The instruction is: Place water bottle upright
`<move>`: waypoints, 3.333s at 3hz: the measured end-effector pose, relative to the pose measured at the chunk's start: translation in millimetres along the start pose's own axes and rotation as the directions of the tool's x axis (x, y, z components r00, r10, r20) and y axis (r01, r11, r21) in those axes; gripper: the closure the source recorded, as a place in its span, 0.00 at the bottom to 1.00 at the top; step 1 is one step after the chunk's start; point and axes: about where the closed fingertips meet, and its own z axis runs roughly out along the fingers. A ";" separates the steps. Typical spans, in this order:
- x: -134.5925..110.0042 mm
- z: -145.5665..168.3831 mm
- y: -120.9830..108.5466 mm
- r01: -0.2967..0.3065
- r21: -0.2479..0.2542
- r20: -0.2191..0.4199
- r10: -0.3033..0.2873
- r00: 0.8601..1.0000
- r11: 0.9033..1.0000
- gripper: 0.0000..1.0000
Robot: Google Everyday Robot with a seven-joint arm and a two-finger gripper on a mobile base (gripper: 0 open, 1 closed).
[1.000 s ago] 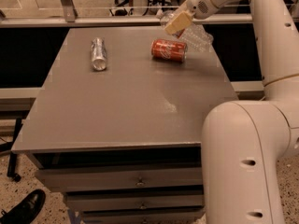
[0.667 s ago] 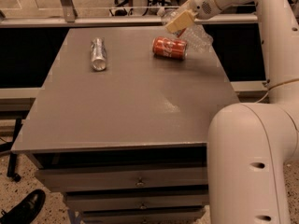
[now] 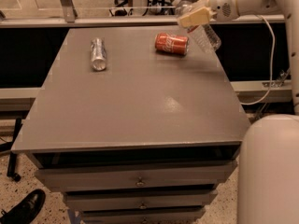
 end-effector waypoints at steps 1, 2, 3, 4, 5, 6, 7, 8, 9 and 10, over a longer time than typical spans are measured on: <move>1.0 -23.0 1.8 -0.032 0.015 0.100 0.030 0.995 0.999 1.00; 6.2 -39.7 10.8 -0.071 0.012 0.208 0.067 0.976 0.997 1.00; 9.7 -47.4 23.6 -0.096 -0.001 0.313 0.091 0.945 0.995 1.00; 11.0 -51.4 31.6 -0.103 -0.009 0.393 0.098 0.914 0.995 1.00; 11.2 -51.8 39.7 -0.102 -0.016 0.474 0.097 0.875 0.995 1.00; 13.5 -49.5 44.8 -0.086 -0.014 0.526 0.080 0.847 0.996 1.00; 20.2 -47.0 47.7 -0.074 -0.010 0.569 0.066 0.820 0.997 1.00; 27.4 -44.9 48.6 -0.072 -0.008 0.593 0.062 0.803 0.997 1.00; 41.8 -40.0 47.7 -0.100 -0.018 0.616 0.090 0.782 0.995 0.97; 49.5 -36.8 45.4 -0.126 -0.028 0.629 0.115 0.769 0.992 0.75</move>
Offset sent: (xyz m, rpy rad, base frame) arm -0.0727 -0.0409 0.0030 0.3980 -0.0935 -0.0284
